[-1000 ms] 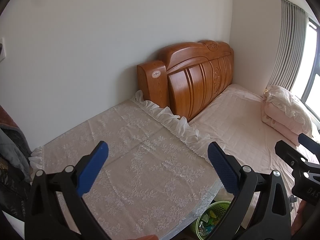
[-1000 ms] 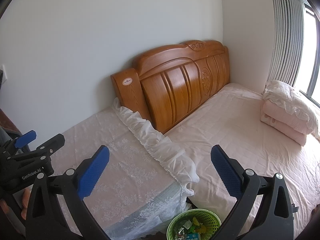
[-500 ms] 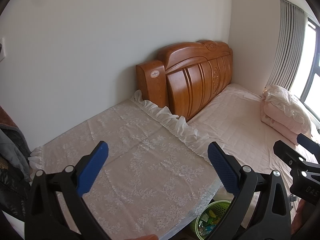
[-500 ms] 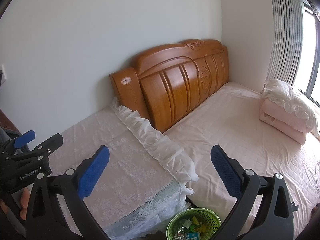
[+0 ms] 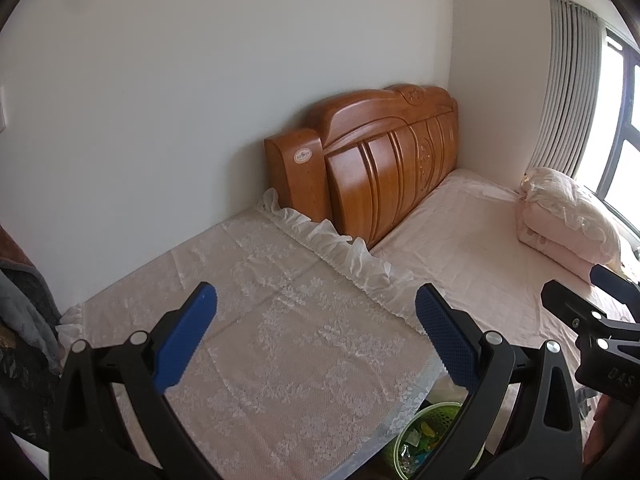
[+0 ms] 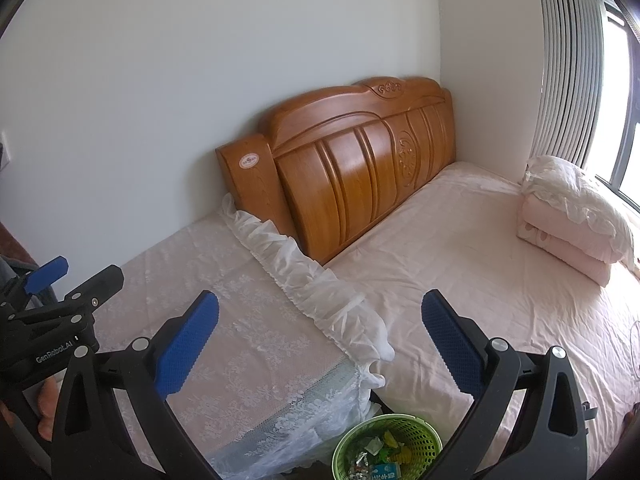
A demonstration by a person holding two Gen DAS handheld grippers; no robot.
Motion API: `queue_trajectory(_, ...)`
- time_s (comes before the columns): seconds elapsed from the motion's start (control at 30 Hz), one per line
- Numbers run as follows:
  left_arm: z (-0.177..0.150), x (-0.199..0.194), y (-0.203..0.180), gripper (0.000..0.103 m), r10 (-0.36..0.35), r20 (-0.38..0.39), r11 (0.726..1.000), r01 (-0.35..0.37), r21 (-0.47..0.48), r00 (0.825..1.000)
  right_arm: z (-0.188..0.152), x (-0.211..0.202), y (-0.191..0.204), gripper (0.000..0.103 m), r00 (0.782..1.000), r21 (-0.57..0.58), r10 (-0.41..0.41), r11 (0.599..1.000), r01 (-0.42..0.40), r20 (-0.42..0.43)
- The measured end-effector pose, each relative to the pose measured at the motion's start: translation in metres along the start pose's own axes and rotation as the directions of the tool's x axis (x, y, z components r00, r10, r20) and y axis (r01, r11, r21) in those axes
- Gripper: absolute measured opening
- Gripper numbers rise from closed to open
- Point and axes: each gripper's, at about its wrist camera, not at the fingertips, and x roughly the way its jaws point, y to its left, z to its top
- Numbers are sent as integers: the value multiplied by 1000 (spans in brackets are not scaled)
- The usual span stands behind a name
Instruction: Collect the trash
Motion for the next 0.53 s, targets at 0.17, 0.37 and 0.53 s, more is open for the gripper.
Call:
queue_trajectory(0.17, 2, 1, 0, 95, 12, 8, 1000, -12, -2, 1000, -2, 0, -1, 101, 1000, 4, -3, 1000, 3, -4)
queue_trajectory(0.37, 2, -2, -3, 95, -10, 15, 1000, 10, 8, 1000, -3, 2, 0, 101, 1000, 10, -6, 1000, 6, -8)
queue_trajectory(0.53, 3, 2, -3, 95, -16, 1, 1000, 16, 1, 1000, -3, 2, 0, 101, 1000, 11, -7, 1000, 7, -9)
